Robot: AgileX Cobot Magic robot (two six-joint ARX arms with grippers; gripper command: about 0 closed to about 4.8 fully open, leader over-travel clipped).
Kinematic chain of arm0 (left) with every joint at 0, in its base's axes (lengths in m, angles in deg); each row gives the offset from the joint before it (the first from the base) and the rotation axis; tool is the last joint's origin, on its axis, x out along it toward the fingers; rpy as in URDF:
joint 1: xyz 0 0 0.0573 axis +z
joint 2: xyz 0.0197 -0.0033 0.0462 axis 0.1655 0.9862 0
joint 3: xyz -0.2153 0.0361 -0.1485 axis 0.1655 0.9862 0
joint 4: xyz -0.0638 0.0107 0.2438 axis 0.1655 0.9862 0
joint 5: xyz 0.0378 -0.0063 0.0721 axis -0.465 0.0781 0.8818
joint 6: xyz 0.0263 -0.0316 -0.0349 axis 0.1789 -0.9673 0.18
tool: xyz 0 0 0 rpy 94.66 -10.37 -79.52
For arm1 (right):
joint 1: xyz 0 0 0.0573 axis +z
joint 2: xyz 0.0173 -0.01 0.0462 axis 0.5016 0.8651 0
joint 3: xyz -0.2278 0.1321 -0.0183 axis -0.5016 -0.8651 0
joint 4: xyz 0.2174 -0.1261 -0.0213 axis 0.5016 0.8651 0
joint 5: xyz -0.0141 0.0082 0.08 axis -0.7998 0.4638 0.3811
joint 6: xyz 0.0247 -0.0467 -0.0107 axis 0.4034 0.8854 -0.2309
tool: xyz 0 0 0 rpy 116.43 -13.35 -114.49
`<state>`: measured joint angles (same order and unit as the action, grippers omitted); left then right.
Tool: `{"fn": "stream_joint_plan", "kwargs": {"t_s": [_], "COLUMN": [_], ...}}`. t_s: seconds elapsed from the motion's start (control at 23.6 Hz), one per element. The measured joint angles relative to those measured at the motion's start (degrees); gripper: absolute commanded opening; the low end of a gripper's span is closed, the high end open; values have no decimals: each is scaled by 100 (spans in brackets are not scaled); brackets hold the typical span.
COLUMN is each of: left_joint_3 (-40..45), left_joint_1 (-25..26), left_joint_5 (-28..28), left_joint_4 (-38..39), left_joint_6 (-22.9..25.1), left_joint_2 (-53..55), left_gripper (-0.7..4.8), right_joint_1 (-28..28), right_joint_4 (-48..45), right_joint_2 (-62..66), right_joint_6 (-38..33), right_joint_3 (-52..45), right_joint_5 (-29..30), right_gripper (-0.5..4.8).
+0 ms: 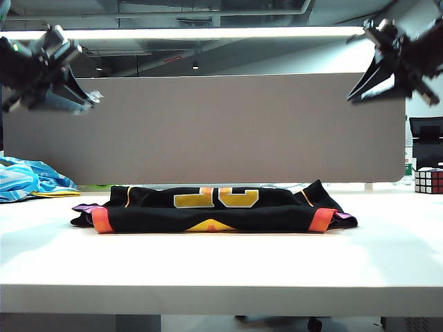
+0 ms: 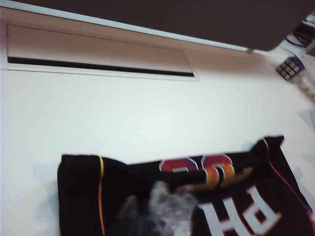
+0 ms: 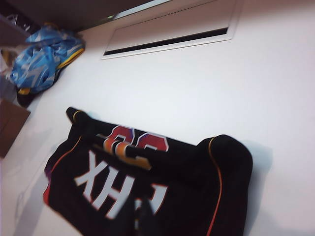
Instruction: Fold the bottom side of the basketball jersey horizontally towards the center, about one-third of the way, and then fold the bottom of the basketball jersey up towards the top, creating a neat rectangle.
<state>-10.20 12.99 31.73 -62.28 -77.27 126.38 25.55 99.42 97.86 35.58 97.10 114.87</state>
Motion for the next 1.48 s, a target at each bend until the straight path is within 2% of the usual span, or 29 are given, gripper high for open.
{"fn": "stream_joint_plan", "kwargs": {"t_s": [0.08, 0.25, 0.42, 0.47, 0.55, 0.81, 1.06, 1.23, 1.31, 1.48], "left_joint_3": [7, 323, 1276, 1696, 2111, 3510, 4675, 5302, 5733, 6264], "left_joint_1": [-2, -7, -24, -39, -146, -525, -970, -1067, -1067, -1152], "left_joint_5": [-15, -28, -42, 96, 328, 1193, 1740, 1943, 2159, 2304], "left_joint_4": [507, 1029, 1209, 1200, 1196, 1272, 1263, 1104, 957, 345], "left_joint_6": [225, 557, 621, 634, 632, 481, 201, -20, -155, -341], "left_joint_2": [-315, -1084, -2490, -3126, -3718, -5803, -7591, -8596, -9224, -9165], "left_gripper": [-6, -6, -6, -6, -6, -6, -6, -6, -6, -6], "right_joint_1": [-9, -15, -2, 11, 11, 9, 11, 13, 13, 13], "right_joint_4": [162, 348, 352, 334, 286, 396, 404, 352, 42, -391], "right_joint_2": [-323, -1322, -2889, -3467, -4113, -5805, -7320, -8205, -8706, -9377], "right_joint_6": [205, 291, 328, 334, 348, 328, 297, 232, 7, -66], "right_joint_3": [-76, -675, -1797, -2201, -2717, -3974, -4986, -5521, -6006, -6870], "right_joint_5": [-11, -61, -227, -238, -385, -1019, -1512, -2159, -2629, -3014], "right_gripper": [-9, -9, -9, -9, -9, -9, -9, -9, -9, -8]}}
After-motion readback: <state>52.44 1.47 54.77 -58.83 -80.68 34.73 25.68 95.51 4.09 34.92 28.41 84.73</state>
